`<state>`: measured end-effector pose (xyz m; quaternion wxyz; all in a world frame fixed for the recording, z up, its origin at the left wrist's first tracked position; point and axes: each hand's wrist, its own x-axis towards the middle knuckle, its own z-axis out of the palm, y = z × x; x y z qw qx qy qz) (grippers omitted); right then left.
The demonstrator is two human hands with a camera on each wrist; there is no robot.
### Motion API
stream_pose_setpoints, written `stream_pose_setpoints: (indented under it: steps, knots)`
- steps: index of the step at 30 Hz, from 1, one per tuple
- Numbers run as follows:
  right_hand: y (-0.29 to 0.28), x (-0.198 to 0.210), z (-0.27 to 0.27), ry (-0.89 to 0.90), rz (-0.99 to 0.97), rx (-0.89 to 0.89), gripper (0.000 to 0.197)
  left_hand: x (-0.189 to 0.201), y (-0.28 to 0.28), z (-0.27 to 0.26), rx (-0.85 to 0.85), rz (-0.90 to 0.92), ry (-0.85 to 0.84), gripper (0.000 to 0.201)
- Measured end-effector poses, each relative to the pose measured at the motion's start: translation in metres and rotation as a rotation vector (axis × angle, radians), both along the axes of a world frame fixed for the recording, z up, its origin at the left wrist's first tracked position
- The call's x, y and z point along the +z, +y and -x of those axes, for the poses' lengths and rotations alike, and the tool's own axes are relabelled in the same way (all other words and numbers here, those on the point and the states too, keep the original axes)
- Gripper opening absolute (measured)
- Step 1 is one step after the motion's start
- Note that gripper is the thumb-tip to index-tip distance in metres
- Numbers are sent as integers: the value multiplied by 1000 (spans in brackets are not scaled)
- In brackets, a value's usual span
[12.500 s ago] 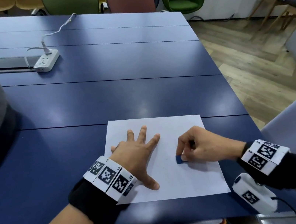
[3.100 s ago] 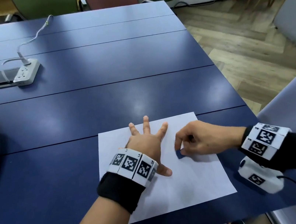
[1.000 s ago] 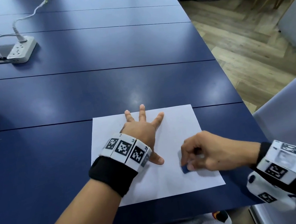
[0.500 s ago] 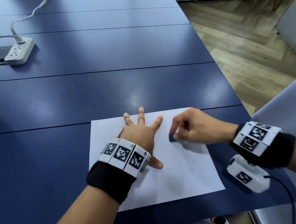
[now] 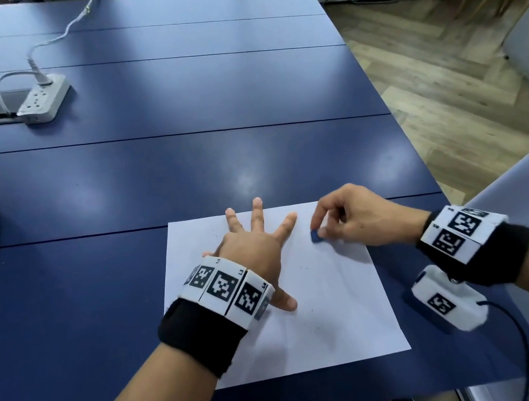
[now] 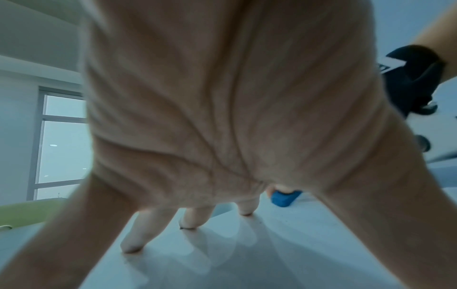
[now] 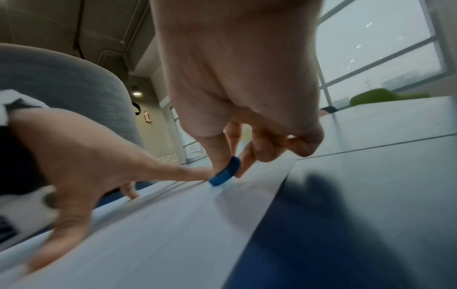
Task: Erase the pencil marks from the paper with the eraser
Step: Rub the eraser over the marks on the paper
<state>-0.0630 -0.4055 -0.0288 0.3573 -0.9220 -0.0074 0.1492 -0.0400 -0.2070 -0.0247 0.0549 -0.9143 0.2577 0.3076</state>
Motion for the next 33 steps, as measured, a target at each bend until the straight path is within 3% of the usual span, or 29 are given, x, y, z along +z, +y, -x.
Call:
stream_pose_setpoints:
  steps: [3,8,13,18,23,28,33]
  knots:
    - [-5,-5,-7,-87,-34,-137,7,0,0,0,-1,2,0,138]
    - [2,1,12,31,-46,58,6,1,-1,0,3,-2,10,137]
    - [-4,-5,-3,-84,-59,-112,3,-3,0,-2,-5,5,8,138]
    - [3,1,14,44,-48,101,8,-3,0,-2,-6,0,3,138]
    - [3,-3,1,-68,-55,-18,10,-9,1,-5,-18,9,-4,139]
    - [5,1,29,55,-33,246,9,-8,0,-3,-26,-3,-16,139]
    - [7,-2,16,-75,-30,97,10,-11,2,-5,-30,9,-21,139]
